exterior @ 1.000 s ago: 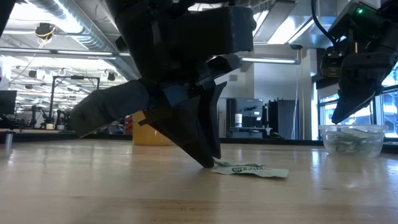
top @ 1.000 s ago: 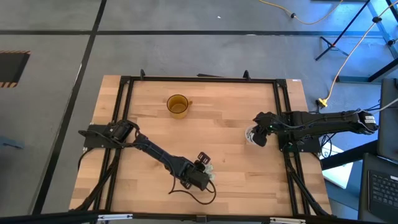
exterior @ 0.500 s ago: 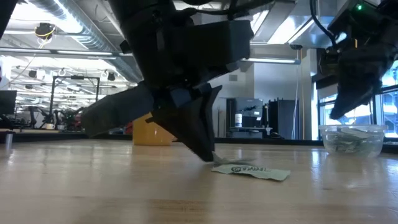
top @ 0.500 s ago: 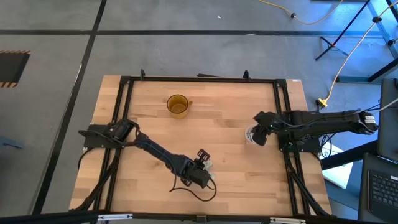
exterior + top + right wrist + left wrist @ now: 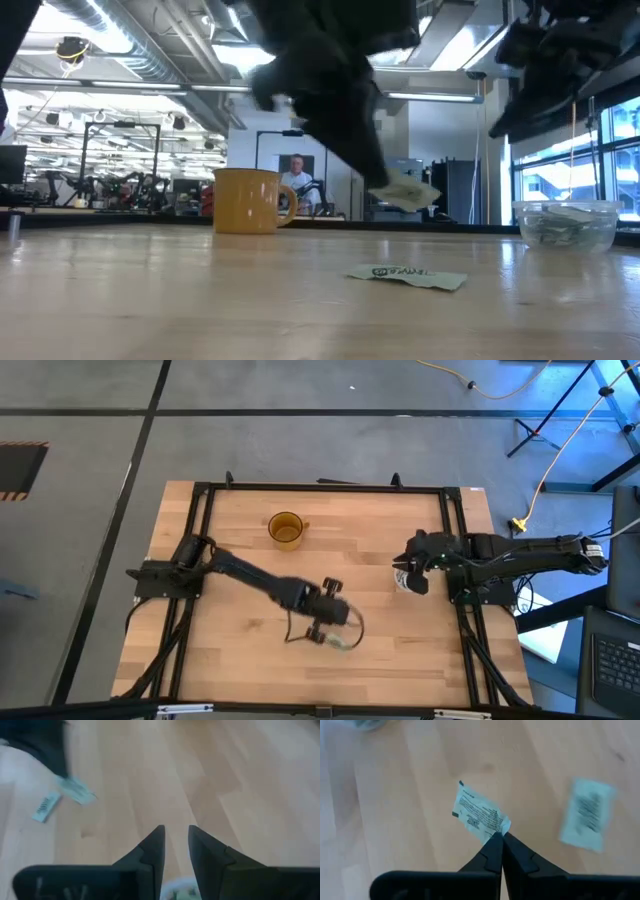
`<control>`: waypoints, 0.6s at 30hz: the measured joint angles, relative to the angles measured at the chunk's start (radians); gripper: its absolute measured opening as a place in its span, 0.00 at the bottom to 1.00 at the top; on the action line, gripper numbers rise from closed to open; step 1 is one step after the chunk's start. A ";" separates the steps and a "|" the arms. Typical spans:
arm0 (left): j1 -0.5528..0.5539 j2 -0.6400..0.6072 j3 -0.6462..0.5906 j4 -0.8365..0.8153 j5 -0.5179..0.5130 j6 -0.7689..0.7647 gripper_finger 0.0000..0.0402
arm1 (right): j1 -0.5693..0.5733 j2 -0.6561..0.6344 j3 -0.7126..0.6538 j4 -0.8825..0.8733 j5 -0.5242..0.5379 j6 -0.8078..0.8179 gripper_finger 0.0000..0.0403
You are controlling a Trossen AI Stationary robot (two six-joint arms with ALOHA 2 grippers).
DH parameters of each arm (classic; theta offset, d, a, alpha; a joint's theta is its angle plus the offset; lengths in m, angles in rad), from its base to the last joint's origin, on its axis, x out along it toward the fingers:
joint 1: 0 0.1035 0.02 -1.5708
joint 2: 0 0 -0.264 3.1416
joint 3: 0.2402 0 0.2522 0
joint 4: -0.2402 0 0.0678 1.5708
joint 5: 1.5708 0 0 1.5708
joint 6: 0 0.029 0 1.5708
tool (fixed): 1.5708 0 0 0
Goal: Pick and place items into bin
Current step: Put the stevia packet into the transparent bin
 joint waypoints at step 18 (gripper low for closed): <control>0.223 0.006 0.001 0.358 0.365 0.003 0.01 | 0.152 0.085 0.000 0.168 -0.126 -0.304 0.22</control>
